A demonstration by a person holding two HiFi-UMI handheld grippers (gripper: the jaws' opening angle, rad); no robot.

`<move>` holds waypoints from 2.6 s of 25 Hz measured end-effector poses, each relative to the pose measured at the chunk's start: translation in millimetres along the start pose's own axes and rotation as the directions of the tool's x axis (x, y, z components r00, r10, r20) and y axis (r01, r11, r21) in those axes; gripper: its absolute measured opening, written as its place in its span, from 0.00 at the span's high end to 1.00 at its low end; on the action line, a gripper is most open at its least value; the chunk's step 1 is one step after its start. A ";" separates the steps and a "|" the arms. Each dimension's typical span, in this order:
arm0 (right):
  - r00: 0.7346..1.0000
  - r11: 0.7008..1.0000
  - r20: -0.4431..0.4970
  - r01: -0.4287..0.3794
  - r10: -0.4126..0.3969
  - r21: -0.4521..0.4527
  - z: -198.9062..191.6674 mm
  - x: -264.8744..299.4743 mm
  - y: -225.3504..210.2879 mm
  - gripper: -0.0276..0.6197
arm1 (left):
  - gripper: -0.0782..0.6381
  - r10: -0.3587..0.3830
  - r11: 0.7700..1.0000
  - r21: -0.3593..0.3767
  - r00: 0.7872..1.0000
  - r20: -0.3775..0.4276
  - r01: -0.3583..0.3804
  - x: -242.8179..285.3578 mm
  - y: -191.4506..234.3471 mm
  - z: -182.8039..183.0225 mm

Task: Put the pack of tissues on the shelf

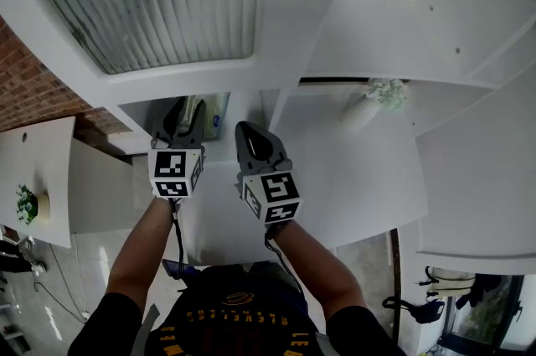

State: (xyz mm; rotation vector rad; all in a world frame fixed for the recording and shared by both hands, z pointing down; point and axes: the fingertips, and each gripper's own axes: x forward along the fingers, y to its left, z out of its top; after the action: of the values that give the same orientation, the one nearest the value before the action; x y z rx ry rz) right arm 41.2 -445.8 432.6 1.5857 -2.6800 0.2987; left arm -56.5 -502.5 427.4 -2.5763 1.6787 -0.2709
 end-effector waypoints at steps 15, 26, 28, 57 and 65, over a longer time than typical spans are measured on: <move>1.000 1.000 0.011 -0.007 0.007 -0.002 3.3 -14.7 8.1 0.96 | 0.70 0.013 1.000 -0.014 1.000 0.029 -0.012 -28.5 -4.4 15.6; 1.000 1.000 0.017 -0.025 0.025 -0.017 4.8 -41.1 22.6 0.96 | 0.70 0.051 0.998 0.037 0.989 0.139 -0.057 -82.4 -13.0 47.9; 0.999 0.999 0.015 -0.030 0.031 -0.016 2.6 -46.5 26.6 0.96 | 0.70 0.050 0.998 0.022 0.987 0.150 -0.053 -94.2 -16.5 51.9; 0.989 0.989 0.000 -0.147 0.147 0.001 -5.8 -150.0 96.0 0.96 | 0.83 -0.151 0.925 -0.343 0.987 0.058 0.161 -249.7 -78.9 13.7; 0.991 0.991 -0.010 -0.132 0.132 0.030 -17.0 -176.1 95.5 0.96 | 0.89 -0.146 0.918 -0.366 0.988 0.047 0.153 -269.3 -85.2 9.6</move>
State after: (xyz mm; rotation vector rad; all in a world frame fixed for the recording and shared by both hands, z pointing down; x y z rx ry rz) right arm 42.2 -245.5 415.3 1.4114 -2.7898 0.3504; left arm -83.9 -222.8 398.6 -2.9693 1.6654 0.0741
